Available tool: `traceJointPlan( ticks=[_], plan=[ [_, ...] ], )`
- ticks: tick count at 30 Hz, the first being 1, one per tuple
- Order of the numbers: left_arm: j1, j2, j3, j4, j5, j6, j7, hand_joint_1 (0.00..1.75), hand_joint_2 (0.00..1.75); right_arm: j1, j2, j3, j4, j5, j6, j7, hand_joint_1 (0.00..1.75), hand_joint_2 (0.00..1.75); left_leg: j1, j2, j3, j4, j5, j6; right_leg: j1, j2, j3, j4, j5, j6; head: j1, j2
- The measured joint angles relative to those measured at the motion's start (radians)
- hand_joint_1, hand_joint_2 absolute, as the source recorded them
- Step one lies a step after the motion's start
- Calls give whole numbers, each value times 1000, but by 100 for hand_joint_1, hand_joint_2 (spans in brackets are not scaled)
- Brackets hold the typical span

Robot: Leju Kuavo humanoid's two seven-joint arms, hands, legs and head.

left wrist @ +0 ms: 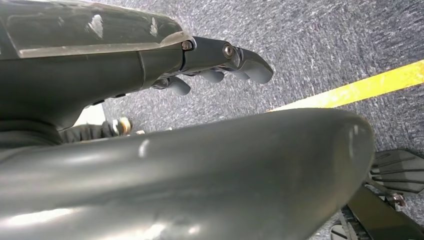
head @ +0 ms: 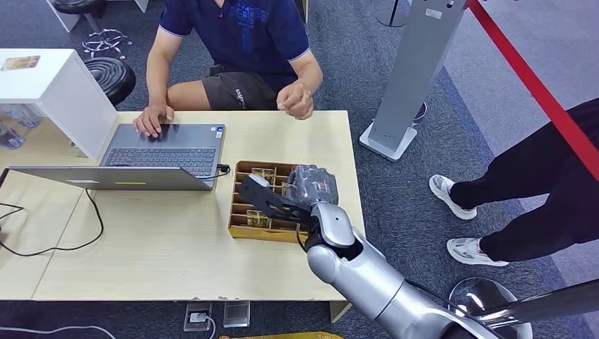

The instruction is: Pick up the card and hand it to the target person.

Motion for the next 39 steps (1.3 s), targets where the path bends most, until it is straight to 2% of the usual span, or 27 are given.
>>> traceJointPlan(
  ticks=[10, 18, 21, 26, 34, 38, 39],
  plan=[
    [0, 0, 0, 0, 8, 4, 6, 0, 0, -48, -14, -2, -186, 16, 8, -1, 162, 175, 0, 0, 0, 0, 0, 0, 0, 0, 0, 0, 0, 0, 0, 0],
    [0, 0, 0, 0, 2, 3, 4, 0, 0, -124, -13, 2, -211, 40, -23, -49, 162, 175, 0, 0, 0, 0, 0, 0, 0, 0, 0, 0, 0, 0, 0, 0],
    [-2, -1, -2, 0, -7, -2, 3, 0, 0, -173, -2, 10, -156, 42, -55, -110, 162, 175, 0, 0, -1, 0, 0, 0, 0, 0, 0, 0, 0, 0, 0, 0],
    [-13, -3, -16, 0, -19, -9, 2, 0, 0, -256, 43, 28, 29, 44, -142, -240, 162, 175, 0, -1, -1, 0, 1, 0, 0, -1, 0, 1, 0, 0, -1, 0],
    [-17, -5, -25, 0, -7, -8, -1, 0, 0, -301, 120, 56, 268, 48, -220, -339, 162, 175, 0, -1, -2, 0, 0, 0, 0, -1, 0, 1, 0, 0, 0, 0],
    [-15, -5, -27, 0, -1, -9, -3, 0, 0, -302, 142, 66, 353, 43, -231, -355, 0, 175, 0, -1, -1, 0, 0, 0, 0, -1, 0, 1, 0, 0, 0, 0],
    [-14, -5, -28, 0, 0, -10, -4, 0, 0, -302, 146, 68, 371, 41, -231, -358, 0, 175, 0, -1, -1, 0, 0, 0, 0, -1, 0, 1, 0, 0, 0, 0]
  ],
)
